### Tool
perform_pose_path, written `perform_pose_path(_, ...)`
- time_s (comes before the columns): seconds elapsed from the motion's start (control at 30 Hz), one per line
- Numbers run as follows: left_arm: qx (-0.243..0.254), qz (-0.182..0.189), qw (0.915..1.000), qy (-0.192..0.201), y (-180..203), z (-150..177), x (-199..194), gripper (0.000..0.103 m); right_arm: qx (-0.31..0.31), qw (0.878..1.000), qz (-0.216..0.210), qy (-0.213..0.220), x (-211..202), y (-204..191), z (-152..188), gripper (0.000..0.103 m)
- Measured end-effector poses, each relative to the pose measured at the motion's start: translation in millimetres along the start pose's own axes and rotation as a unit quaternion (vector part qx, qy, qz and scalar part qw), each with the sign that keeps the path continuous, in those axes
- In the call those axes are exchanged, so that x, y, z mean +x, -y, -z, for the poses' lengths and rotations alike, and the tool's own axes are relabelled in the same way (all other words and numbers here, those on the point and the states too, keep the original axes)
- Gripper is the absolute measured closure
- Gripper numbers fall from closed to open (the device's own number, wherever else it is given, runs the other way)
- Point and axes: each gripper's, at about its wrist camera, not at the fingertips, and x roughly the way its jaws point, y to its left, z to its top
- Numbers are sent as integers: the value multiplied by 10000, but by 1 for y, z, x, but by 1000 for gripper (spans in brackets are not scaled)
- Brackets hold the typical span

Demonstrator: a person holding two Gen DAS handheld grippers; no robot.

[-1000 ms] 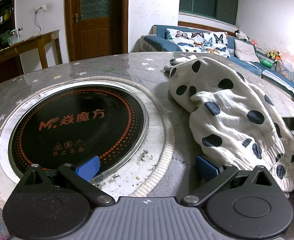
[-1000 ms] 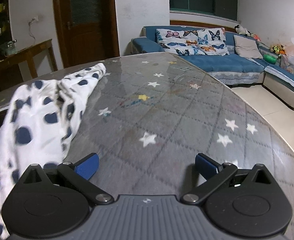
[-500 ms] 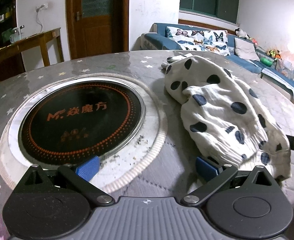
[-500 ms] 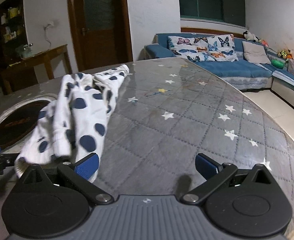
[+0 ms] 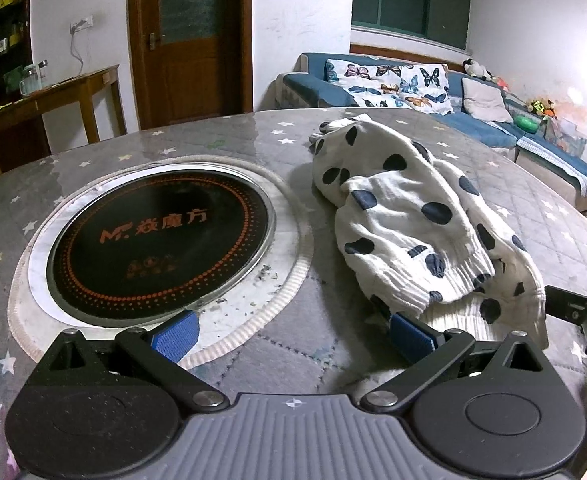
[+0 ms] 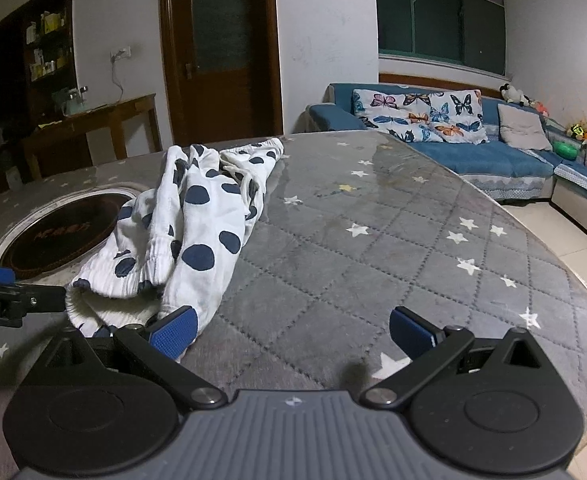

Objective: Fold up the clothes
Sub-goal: 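Move both grippers toward the crumpled white polka-dot garment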

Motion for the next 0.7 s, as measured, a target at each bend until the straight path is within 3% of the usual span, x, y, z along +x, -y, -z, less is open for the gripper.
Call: perform_pose_path(0.7, 174, 205, 9996, 87, 20, -2, -10, 0, 154, 9998, -98, -90, -10, 0, 9, 0)
